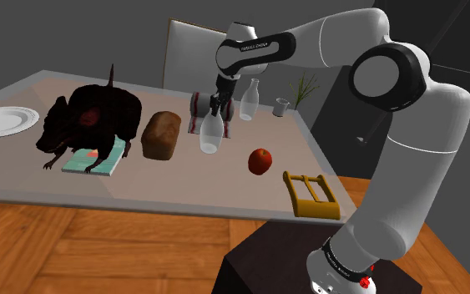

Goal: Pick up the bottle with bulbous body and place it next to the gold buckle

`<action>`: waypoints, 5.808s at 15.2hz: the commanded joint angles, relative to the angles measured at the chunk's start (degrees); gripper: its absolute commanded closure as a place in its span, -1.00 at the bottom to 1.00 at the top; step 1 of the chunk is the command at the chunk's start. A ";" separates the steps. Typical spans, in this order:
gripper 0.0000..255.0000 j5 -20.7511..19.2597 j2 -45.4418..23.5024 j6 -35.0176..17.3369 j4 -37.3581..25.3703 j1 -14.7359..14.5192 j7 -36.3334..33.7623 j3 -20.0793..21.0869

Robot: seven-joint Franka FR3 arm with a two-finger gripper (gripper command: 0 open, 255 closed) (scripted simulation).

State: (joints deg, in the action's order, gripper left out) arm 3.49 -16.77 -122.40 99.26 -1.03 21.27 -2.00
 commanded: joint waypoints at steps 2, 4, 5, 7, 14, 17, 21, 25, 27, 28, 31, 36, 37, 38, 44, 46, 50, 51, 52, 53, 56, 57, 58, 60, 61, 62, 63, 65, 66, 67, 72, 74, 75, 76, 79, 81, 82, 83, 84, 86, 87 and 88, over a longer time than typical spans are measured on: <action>1.00 0.00 -0.01 0.01 0.00 0.00 0.00 0.00; 1.00 0.00 0.01 0.00 0.03 0.00 0.00 0.00; 1.00 0.00 0.00 0.00 0.03 0.00 0.00 0.00; 1.00 -0.03 0.22 0.68 -0.44 0.00 -0.04 -0.01; 1.00 -0.22 1.50 5.60 -4.09 0.00 -0.31 -0.06; 1.00 -0.28 1.88 7.77 -5.88 0.01 -0.42 -0.08; 1.00 -0.35 2.21 10.72 -8.50 0.03 -0.55 -0.10; 1.00 -0.41 2.34 13.75 -11.41 0.05 -0.69 -0.12; 1.00 -0.43 2.31 15.30 -12.98 0.06 -0.75 -0.13; 1.00 -0.44 2.28 16.08 -13.80 0.07 -0.78 -0.13; 1.00 -0.60 6.54 17.11 -10.57 0.04 -0.81 -0.18; 1.00 -1.01 16.54 19.63 -3.09 0.00 -0.91 -0.26; 1.00 -1.09 18.44 20.32 -1.89 0.01 -0.93 -0.27; 1.00 -1.17 20.30 21.07 -0.78 0.01 -0.96 -0.28; 1.00 -1.61 30.76 26.67 4.07 0.11 -1.12 -0.30; 1.00 -1.74 33.97 28.91 5.03 0.17 -1.17 -0.30; 1.00 -1.97 39.90 33.89 5.98 0.28 -1.25 -0.31; 1.00 -2.01 41.28 35.23 6.02 0.31 -1.27 -0.31; 1.00 -2.06 42.61 36.60 5.98 0.34 -1.28 -0.32; 1.00 -2.10 43.89 38.00 5.86 0.38 -1.30 -0.32; 1.00 -2.22 47.44 42.39 5.02 0.48 -1.32 -0.33; 1.00 -2.26 48.79 44.31 4.46 0.51 -1.33 -0.35; 1.00 -2.28 49.27 43.56 5.68 0.53 -1.32 -0.34; 1.00 -2.31 50.19 42.06 8.10 0.55 -1.28 -0.32; 1.00 -2.32 50.61 41.33 9.25 0.57 -1.26 -0.32; 1.00 -2.34 51.04 40.60 10.41 0.58 -1.25 -0.31; 1.00 -2.35 51.45 39.87 11.55 0.59 -1.23 -0.31; 1.00 -2.37 52.25 38.42 13.80 0.62 -1.19 -0.30; 1.00 -2.39 52.63 37.70 14.89 0.64 -1.17 -0.29; 1.00 -2.40 52.99 36.99 15.98 0.65 -1.16 -0.29; 1.00 -2.45 54.68 33.43 21.22 0.71 -1.06 -0.29; 1.00 -2.47 55.28 32.01 23.24 0.74 -1.02 -0.29; 1.00 -2.48 55.56 31.31 24.23 0.75 -1.00 -0.29; 1.00 -2.49 55.83 30.60 25.21 0.76 -0.98 -0.29; 1.00 -2.51 56.59 28.48 28.09 0.80 -0.92 -0.30; 1.00 -2.53 57.04 27.06 29.96 0.82 -0.88 -0.31; 1.00 -2.53 57.25 26.35 30.89 0.83 -0.85 -0.32; 1.00 -2.54 57.45 25.63 31.80 0.84 -0.83 -0.32; 1.00 -2.55 57.64 24.92 32.70 0.85 -0.81 -0.33; 1.00 -2.56 57.99 23.48 34.48 0.87 -0.77 -0.34; 1.00 -2.57 58.14 22.76 35.36 0.88 -0.74 -0.35; 1.00 -2.58 58.29 22.04 36.23 0.89 -0.72 -0.36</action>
State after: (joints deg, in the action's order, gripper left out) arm 0.90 41.38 -99.49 134.53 -0.13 20.56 -2.38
